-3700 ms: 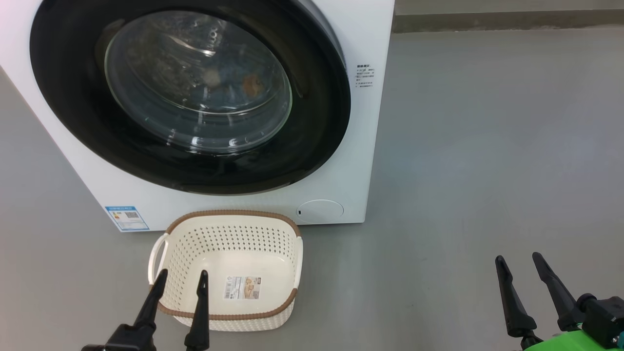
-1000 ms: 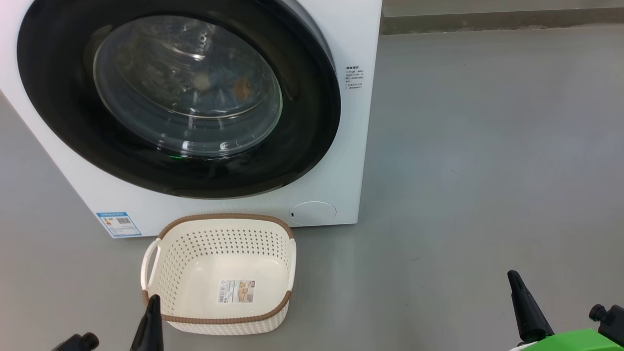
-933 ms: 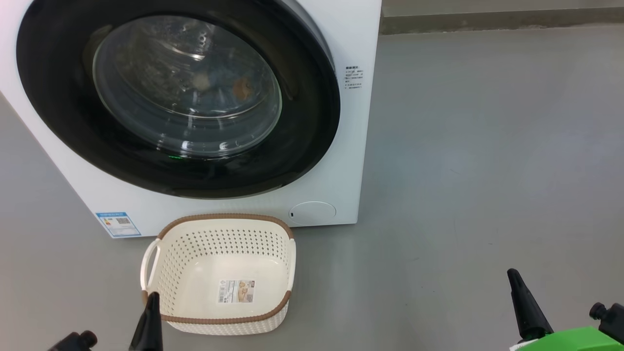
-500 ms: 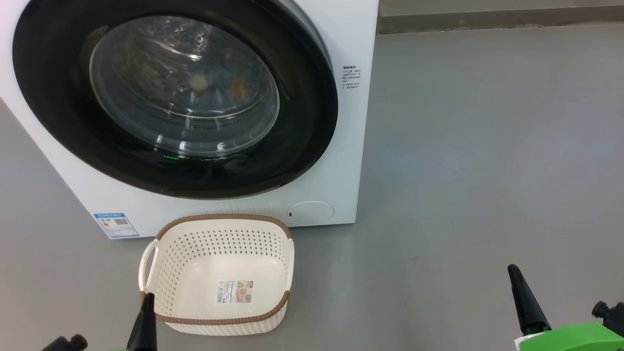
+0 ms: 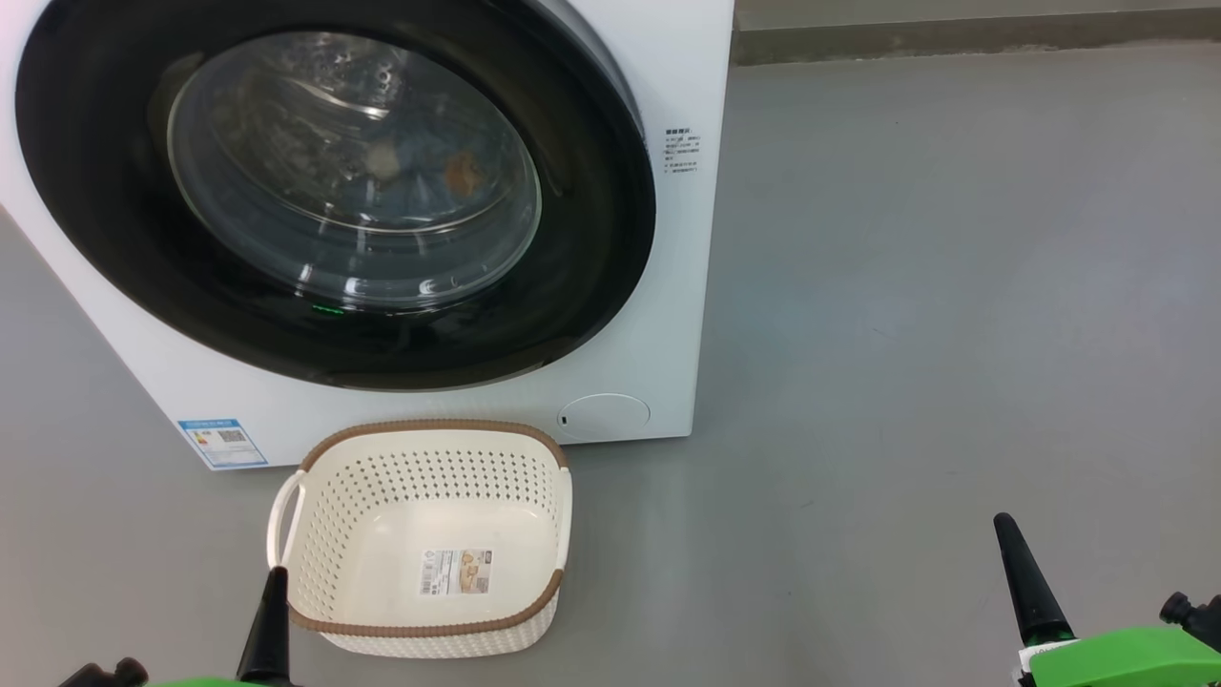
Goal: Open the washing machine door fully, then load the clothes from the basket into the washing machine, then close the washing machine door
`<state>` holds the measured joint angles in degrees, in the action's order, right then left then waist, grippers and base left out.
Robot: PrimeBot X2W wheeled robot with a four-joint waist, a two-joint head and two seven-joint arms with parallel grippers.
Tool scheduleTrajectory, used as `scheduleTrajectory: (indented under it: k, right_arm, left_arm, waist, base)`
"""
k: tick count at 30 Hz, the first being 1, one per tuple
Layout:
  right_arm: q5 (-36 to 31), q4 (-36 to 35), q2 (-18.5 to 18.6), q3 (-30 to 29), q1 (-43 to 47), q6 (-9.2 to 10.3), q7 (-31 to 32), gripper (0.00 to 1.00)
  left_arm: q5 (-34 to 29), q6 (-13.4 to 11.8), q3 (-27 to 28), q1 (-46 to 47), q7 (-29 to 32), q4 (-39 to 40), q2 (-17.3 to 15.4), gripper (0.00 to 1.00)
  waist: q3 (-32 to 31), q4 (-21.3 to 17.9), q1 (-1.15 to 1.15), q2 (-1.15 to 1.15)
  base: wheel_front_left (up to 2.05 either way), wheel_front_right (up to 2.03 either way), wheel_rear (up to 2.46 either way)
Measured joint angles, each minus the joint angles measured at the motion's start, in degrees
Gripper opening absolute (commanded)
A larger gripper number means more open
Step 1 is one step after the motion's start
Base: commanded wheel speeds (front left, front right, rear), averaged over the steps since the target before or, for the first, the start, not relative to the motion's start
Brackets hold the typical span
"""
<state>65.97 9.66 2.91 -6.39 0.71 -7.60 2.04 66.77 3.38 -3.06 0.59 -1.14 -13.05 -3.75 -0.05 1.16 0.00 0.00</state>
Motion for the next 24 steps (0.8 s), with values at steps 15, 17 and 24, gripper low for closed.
scheduleTrajectory:
  k: [15, 17, 24]
  right_arm:
    - [9.4, 2.1, 0.0, -0.2, -1.3, 0.02, 1.5, 0.0]
    - [10.5, 2.3, 0.0, -0.2, -1.5, 0.02, 1.5, 0.0]
    - [14.9, 3.3, 0.0, -0.3, -2.2, 0.03, 2.2, 0.0]
  left_arm:
    - [9.0, 1.0, 2.4, 1.2, 2.2, -0.7, 0.2, 0.0]
    - [10.4, 1.5, 2.7, 1.2, 2.6, -0.8, 0.2, 0.0]
    - [14.8, 1.9, 3.7, 1.5, 3.8, -1.2, 0.4, 0.0]
  waist:
    - [0.1, -0.4, 0.0, 0.0]
    - [0.1, -0.5, 0.0, 0.0]
    - [0.1, -0.7, 0.0, 0.0]
  base:
    - [0.0, 0.0, 0.0]
    - [0.0, 0.0, 0.0]
    - [0.0, 0.0, 0.0]
